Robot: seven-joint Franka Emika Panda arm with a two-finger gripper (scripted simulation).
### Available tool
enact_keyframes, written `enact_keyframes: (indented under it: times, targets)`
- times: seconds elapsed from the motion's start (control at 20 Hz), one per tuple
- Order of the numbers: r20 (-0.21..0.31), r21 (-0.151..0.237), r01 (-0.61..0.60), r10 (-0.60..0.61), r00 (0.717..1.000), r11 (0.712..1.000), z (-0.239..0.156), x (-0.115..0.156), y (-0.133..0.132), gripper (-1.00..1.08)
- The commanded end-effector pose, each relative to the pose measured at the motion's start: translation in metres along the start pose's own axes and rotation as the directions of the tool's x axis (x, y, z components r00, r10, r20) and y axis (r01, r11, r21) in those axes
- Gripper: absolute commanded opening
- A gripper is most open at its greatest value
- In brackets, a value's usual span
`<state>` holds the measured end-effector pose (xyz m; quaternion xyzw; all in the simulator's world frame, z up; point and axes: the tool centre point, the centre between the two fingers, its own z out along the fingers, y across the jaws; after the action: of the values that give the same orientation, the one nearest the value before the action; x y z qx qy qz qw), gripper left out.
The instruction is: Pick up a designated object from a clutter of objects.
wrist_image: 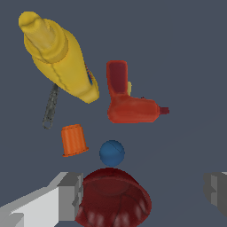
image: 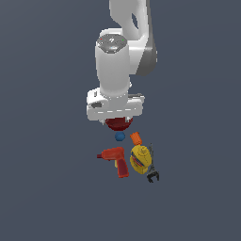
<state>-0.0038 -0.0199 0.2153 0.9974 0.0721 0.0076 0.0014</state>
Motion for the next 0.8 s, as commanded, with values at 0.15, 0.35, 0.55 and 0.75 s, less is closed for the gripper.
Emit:
enact_keyframes:
  times: [0.15, 0.35, 0.55, 0.75]
  targets:
    - [0.007, -0.002, 0.115, -0.115, 0.993, 0.993, 0.056, -0.011, -0.007, 1.00]
    - [0.010, 0.000, 0.185, -0.185, 0.983, 0.983, 0.088, -0.021, -0.013, 1.00]
    - [0.012, 0.004, 0.237, -0.237, 0.971, 0.972, 0.111, -0.030, -0.017, 1.00]
    - [0.013, 0.006, 0.271, -0.271, 0.962, 0.963, 0.126, -0.037, -0.021, 1.00]
